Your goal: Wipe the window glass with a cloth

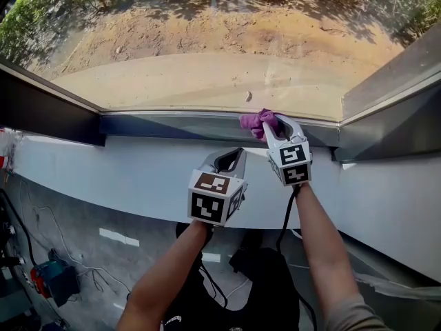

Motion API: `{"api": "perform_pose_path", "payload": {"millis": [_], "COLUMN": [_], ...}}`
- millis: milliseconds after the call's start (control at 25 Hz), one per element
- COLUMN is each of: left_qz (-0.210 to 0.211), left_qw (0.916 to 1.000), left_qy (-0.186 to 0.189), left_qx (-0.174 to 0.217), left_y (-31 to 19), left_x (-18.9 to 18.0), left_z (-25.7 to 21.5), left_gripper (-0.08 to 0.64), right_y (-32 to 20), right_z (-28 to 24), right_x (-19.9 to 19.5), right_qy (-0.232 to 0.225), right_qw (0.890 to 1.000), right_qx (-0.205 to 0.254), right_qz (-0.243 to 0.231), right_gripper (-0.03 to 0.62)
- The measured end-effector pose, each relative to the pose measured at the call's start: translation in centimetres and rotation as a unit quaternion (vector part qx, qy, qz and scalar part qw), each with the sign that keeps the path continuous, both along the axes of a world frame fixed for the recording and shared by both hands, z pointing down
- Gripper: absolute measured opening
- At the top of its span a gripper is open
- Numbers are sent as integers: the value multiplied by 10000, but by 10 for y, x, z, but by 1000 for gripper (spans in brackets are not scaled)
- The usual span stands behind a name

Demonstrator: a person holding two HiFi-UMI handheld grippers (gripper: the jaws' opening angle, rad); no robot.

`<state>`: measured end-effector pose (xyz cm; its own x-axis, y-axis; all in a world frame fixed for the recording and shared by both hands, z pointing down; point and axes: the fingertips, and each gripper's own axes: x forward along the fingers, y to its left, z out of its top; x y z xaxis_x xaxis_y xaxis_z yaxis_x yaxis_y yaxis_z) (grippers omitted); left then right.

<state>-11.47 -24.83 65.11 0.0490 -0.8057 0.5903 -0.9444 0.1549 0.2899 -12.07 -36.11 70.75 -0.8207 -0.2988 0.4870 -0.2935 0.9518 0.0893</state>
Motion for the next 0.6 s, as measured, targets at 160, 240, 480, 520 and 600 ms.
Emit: {"api": "perform_pose_path", "payload": {"millis": [160,240,480,520,600], "left_qz": [12,9,36,54,87], "left_qw": [10000,10000,10000,9999,9999], "left_qy": [10,5,37,38,32], "left_qx": [-30,-44,-81,-80,-70], "left_y": [0,1,-4,-5,-8], "left_x": [3,4,13,15,19], "left_z": [-4,-6,-14,-17,-22], "left_gripper": [0,0,0,0,0], "right_y": [-7,-12,-31,-33,-36], "right_z": [0,0,2,1,-5], "right_x": [10,16,39,42,46], "right_qy": [86,109,232,240,208], "right_qw": [9999,9997,9987,9986,9984], "right_qx": [-32,-67,-97,-108,-132], "right_qz": [115,217,441,457,507], "right_gripper": [100,100,100,100,100]}}
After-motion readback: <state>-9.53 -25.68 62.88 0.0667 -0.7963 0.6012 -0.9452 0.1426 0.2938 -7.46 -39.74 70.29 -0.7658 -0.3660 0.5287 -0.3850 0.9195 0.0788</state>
